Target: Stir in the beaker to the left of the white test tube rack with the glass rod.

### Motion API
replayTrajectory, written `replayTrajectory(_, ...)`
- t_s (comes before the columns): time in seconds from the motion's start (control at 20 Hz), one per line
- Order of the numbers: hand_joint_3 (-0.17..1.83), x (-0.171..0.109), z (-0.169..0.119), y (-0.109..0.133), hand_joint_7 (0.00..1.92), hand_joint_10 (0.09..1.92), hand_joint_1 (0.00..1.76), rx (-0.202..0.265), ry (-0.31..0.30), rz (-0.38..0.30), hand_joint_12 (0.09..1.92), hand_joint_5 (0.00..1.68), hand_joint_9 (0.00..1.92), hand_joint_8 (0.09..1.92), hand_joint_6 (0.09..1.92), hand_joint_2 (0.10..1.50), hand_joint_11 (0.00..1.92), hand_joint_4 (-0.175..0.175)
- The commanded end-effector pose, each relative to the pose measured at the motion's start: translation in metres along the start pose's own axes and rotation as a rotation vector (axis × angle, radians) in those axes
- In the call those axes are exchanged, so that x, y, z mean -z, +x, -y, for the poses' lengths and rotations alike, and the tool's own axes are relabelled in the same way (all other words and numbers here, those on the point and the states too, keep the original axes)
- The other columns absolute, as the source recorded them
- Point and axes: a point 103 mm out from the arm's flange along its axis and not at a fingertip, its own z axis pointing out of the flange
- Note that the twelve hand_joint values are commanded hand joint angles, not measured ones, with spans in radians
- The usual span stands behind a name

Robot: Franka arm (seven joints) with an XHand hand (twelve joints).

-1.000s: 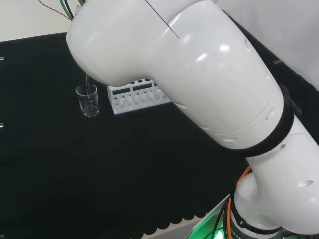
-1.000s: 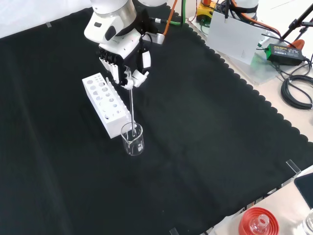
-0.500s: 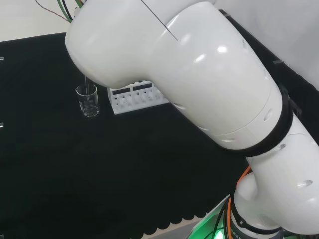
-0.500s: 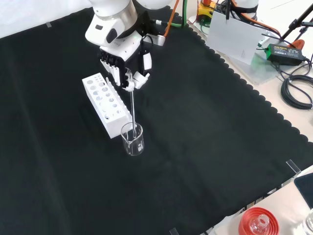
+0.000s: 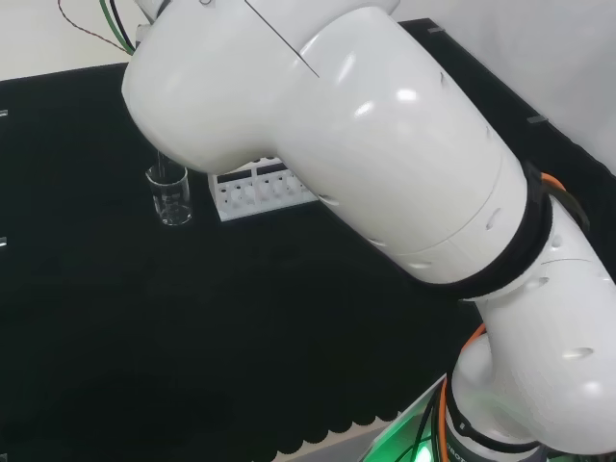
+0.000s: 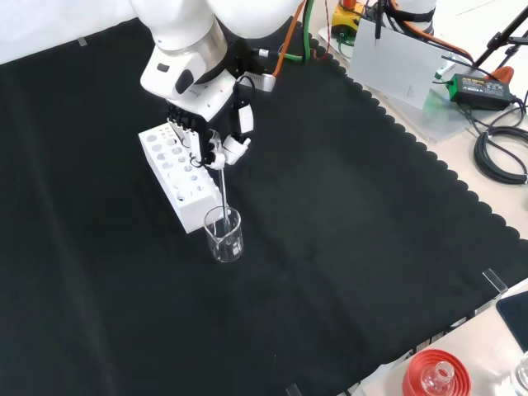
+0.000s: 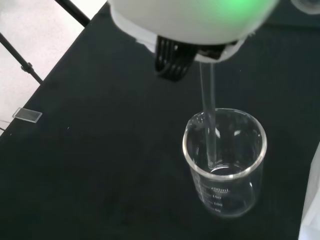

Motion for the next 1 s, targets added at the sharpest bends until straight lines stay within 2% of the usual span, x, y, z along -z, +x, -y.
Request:
replayTrajectory(0.05,0.92,0.002,-0.005,-0.006,1.45,0.39,1.33,-0.017,-0.001,-0.002,0.55,1.16,1.74,0.65,0.83,0.51,1.62,-0.175)
replayTrajectory(0.6,0.92,0.004,0.009,-0.027,1.45,0.39,1.33,-0.047,-0.004,0.007,0.55,1.16,1.74,0.65,0.83,0.51,1.62,-0.175)
replayTrajectory(1.0,0.92,-0.008,0.013,-0.013,1.45,0.39,1.33,-0.020,0.014,0.005,0.55,1.16,1.74,0.65,0.83,0.51,1.62,-0.175)
